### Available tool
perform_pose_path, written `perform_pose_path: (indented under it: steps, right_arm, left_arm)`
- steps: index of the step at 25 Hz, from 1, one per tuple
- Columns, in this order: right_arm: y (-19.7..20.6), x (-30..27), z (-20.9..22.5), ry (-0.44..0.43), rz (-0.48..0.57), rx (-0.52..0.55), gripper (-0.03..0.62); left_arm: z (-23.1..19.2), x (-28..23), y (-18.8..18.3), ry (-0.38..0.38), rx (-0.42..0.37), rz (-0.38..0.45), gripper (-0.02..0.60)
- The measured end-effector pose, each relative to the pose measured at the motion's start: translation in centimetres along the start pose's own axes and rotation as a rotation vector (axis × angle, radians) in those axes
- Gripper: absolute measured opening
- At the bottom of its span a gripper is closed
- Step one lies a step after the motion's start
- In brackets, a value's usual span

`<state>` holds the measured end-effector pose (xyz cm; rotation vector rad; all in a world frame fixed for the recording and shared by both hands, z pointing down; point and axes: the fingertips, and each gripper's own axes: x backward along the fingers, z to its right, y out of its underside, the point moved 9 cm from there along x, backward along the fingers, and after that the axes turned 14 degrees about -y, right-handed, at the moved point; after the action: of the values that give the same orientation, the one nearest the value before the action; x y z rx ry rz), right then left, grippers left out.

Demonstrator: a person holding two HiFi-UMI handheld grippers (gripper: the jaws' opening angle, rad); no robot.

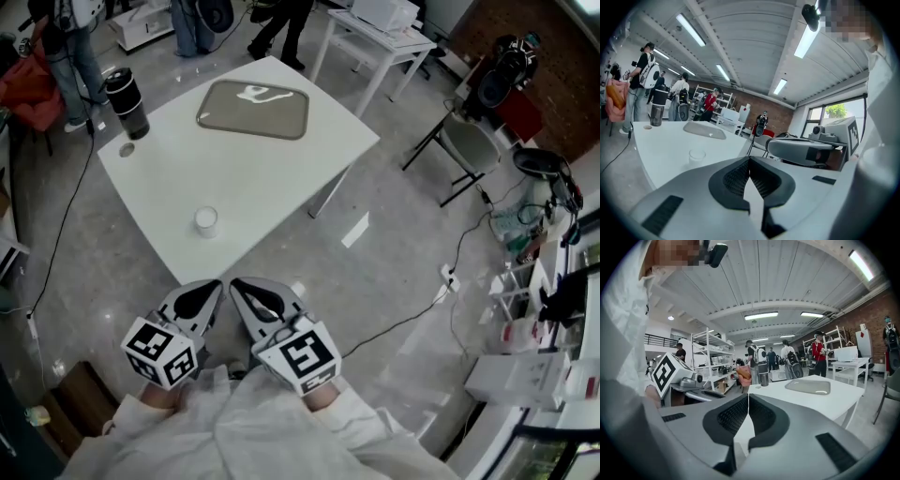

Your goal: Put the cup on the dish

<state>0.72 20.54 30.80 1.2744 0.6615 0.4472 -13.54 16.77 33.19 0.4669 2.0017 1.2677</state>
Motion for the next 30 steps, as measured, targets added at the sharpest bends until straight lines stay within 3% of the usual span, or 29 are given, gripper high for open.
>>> perform_pose_path:
  steps: [7,14,21,30]
  right_arm:
    - [-2.9,-1.5,8.9,-0.059,0.012,0.036,0.014]
    - [-4.0,-2.6,14.8,-0.131,0.014,0.060,0.014]
    - [-3.0,-3.8,16.7,-0.194,-0.019,0.038,0.014]
    - [-2.5,-5.9,16.6,-0.226,-0.038,0.027,0.014]
  left_arm:
    - [-0.9,-7.3,-4.7,-0.056,0.006,0.046,0.006]
    - [-1.6,-12.4,-7.4,-0.118,0.020,0.078,0.008]
    - [-2.1,-13.4,-7.1,-0.178,0.045,0.078,0.006]
    - [-3.9,-12.8,-6.4,-0.193,0.052,0.058,0.006]
